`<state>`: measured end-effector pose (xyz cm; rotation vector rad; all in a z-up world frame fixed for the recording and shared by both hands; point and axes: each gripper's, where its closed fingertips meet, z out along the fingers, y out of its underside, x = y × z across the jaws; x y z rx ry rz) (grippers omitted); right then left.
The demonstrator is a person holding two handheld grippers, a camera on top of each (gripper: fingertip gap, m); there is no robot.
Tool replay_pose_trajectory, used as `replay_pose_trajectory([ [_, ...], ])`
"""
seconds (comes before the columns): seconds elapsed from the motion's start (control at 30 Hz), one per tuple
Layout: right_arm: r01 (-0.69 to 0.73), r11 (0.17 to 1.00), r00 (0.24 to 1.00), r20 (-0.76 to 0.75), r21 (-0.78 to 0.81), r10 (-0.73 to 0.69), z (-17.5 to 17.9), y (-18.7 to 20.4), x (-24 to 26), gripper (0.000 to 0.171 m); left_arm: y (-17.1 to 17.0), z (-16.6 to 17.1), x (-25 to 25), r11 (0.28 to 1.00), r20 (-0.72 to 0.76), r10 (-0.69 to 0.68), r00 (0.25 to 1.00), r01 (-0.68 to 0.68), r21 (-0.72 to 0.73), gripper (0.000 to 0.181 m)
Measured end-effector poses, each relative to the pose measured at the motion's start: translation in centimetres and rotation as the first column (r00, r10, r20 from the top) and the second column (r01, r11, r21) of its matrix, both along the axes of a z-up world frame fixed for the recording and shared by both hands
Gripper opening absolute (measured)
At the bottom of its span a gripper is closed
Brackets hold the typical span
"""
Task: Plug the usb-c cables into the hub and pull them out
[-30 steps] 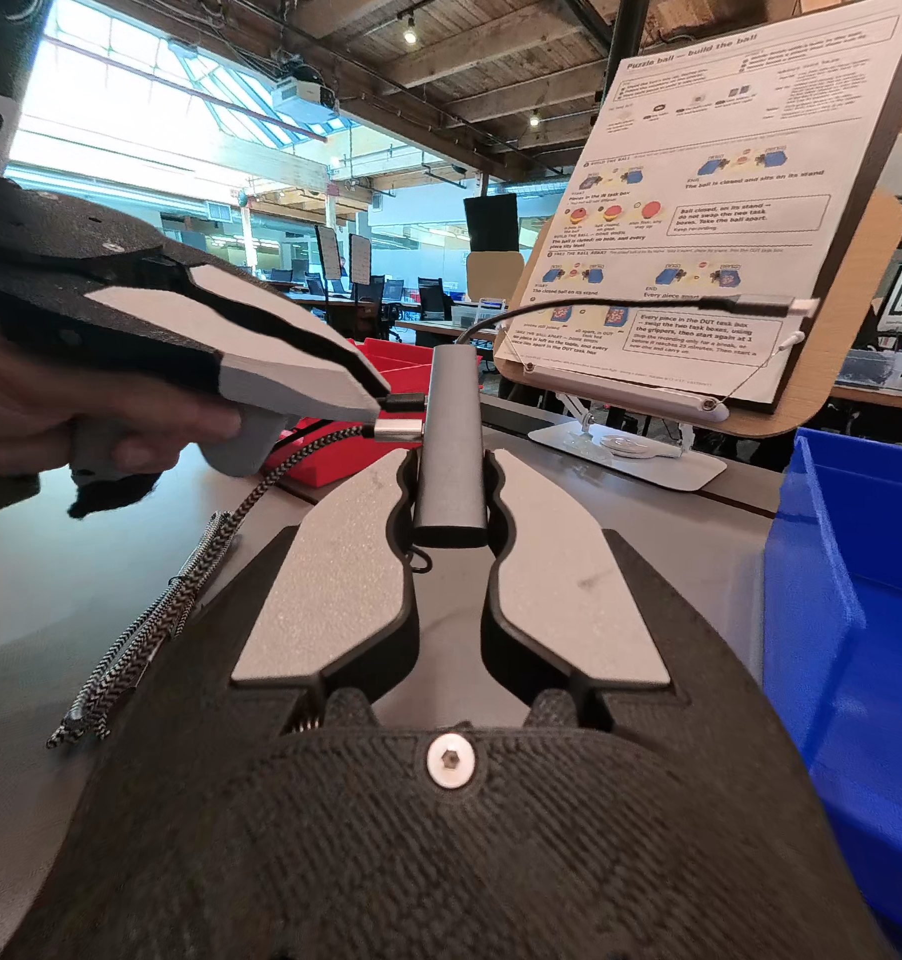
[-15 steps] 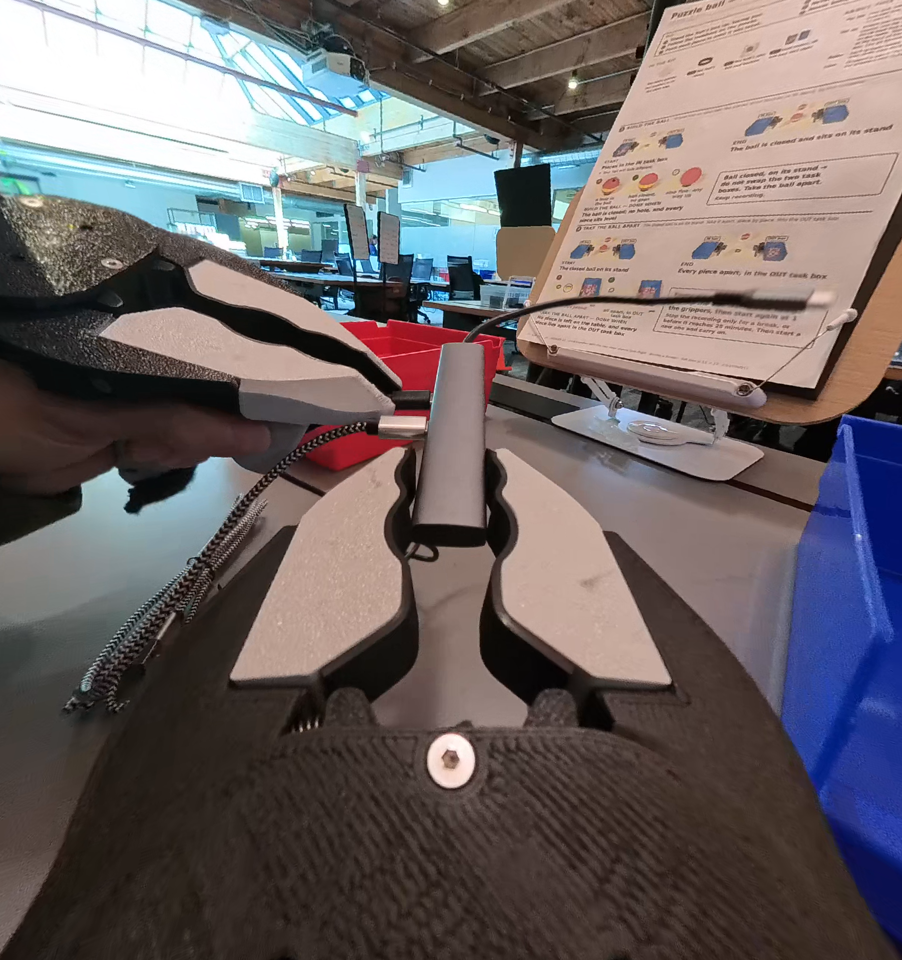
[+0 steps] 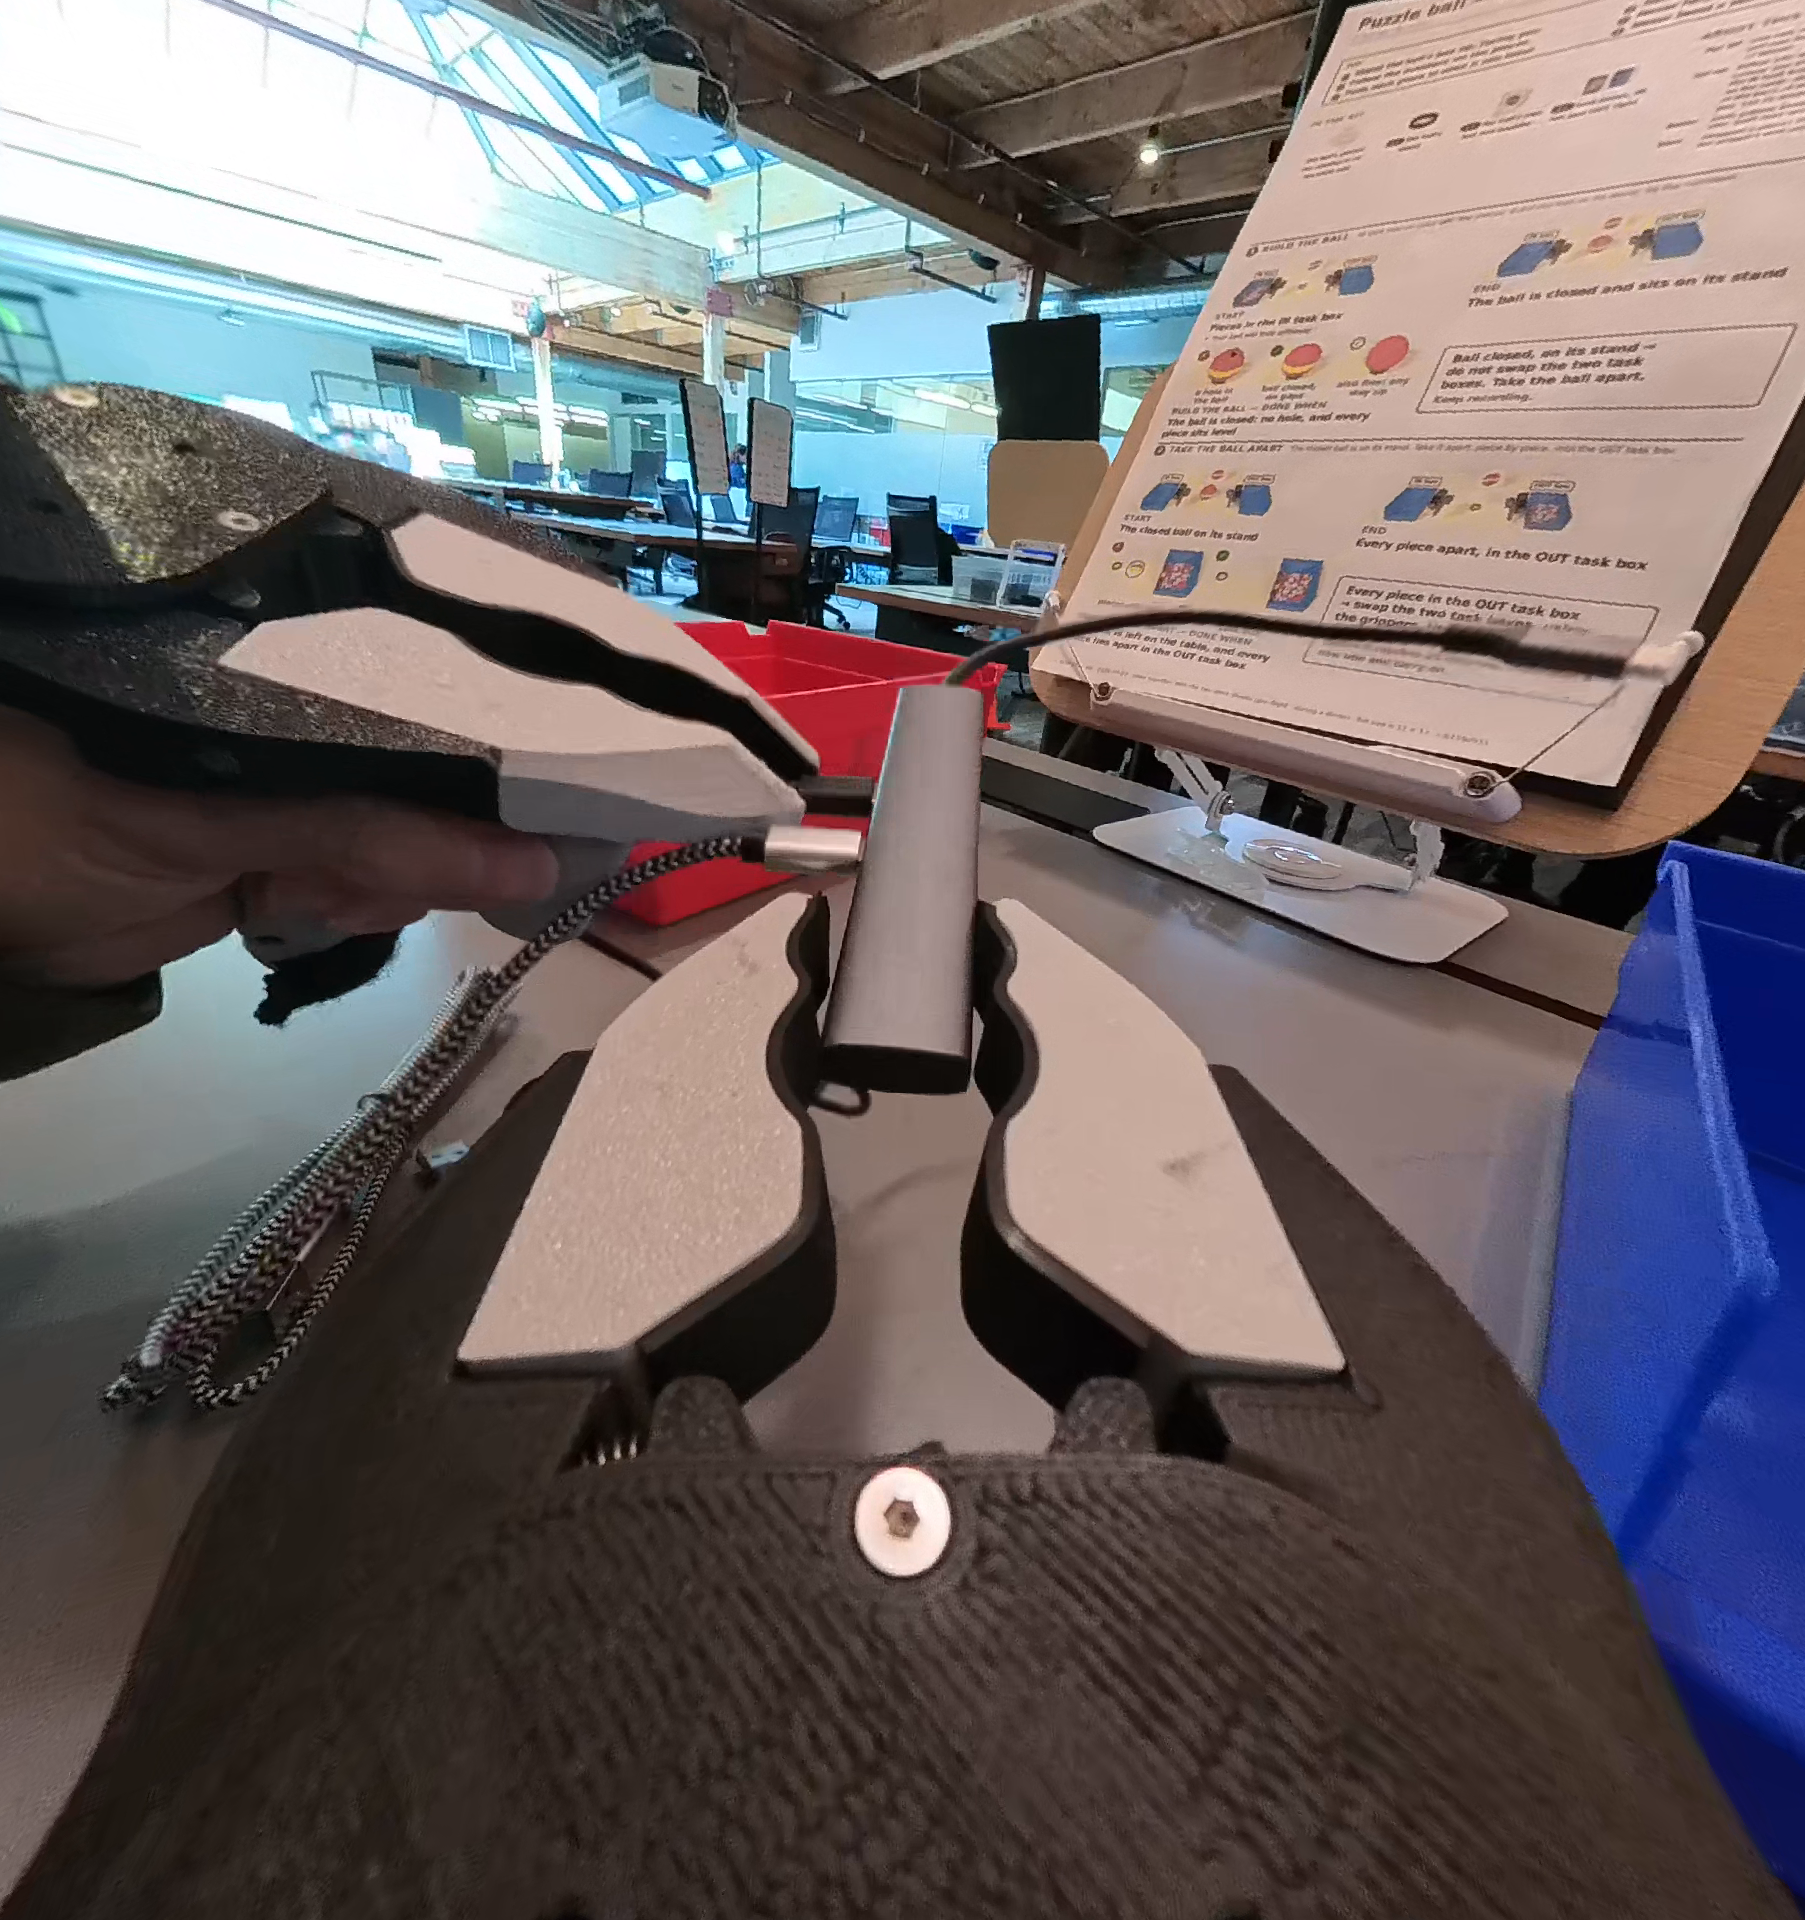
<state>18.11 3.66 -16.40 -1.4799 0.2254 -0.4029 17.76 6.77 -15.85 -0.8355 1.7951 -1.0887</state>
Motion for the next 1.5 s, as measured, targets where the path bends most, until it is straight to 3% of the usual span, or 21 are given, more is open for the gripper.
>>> replay_pose_trajectory([
  [0.1,-0.023,1.000,1.000,-0.006,0.020,0.023,0.2,-0.1,-0.2,0.027,-0.3,0.7,-0.2,0.998,0.031,-0.013,0.999,0.015,-0.057,0.008],
  [0.23,-0.014,1.000,1.000,0.008,0.018,0.013,0.2,-0.1,-0.2,0.027,-0.2,0.6,-0.1,0.999,0.034,-0.029,0.999,0.030,-0.030,0.008],
  [0.43,0.044,0.998,0.989,0.139,0.042,-0.050,1.0,-0.7,-0.1,0.026,-0.7,1.0,-0.5,0.996,0.043,-0.088,0.995,0.089,-0.029,0.009],
  [0.53,0.073,0.997,0.978,0.192,0.031,-0.077,1.3,-0.8,0.0,0.025,-0.9,1.7,-1.0,0.989,0.019,-0.128,0.992,0.129,-0.069,0.019],
  [0.67,0.077,0.997,0.974,0.214,0.027,-0.081,1.5,-1.0,0.1,0.025,1.0,3.8,-1.7,0.984,0.031,-0.103,0.994,0.106,-0.143,0.023],
  [0.83,0.053,0.999,0.973,0.224,0.011,-0.054,2.8,-1.2,-0.3,0.026,6.0,4.3,-2.0,0.980,-0.047,0.037,0.998,-0.045,-0.192,0.023],
  [0.97,0.038,0.996,0.973,0.224,0.076,-0.054,7.9,-3.0,-0.5,0.025,9.0,4.0,-2.5,0.971,-0.106,0.115,0.988,-0.135,-0.198,0.023],
  [1.13,0.086,0.987,0.959,0.258,0.134,-0.118,15.5,-6.9,0.6,0.025,10.4,3.7,-3.2,0.965,-0.151,0.119,0.981,-0.150,-0.213,0.023],
  [1.23,0.033,0.988,0.966,0.249,0.151,-0.070,21.1,-8.1,0.8,0.024,10.7,3.1,-3.3,0.963,-0.190,0.113,0.975,-0.155,-0.222,0.023],
  [1.27,0.001,0.987,0.962,0.269,0.163,-0.045,23.2,-8.4,0.4,0.000,10.6,3.1,-3.3,0.961,-0.196,0.107,0.975,-0.152,-0.231,0.023],
  [1.3,0.002,0.977,0.955,0.288,0.214,-0.065,25.7,-9.2,0.3,0.000,10.5,3.1,-3.3,0.960,-0.197,0.100,0.975,-0.146,-0.238,0.023],
  [1.4,0.042,0.997,0.927,0.371,0.061,-0.062,28.6,-9.0,0.9,0.003,9.9,2.8,-3.2,0.962,-0.210,0.083,0.974,-0.133,-0.238,0.023],
  [1.47,0.199,0.961,0.912,0.395,-0.193,-0.109,25.7,-9.2,4.1,0.009,8.9,2.2,-3.1,0.968,-0.235,0.059,0.970,-0.113,-0.222,0.023],
  [1.5,0.304,0.869,0.920,0.357,-0.390,-0.161,22.1,-10.6,6.5,0.012,8.4,1.6,-3.1,0.973,-0.259,0.050,0.965,-0.105,-0.205,0.023],
])
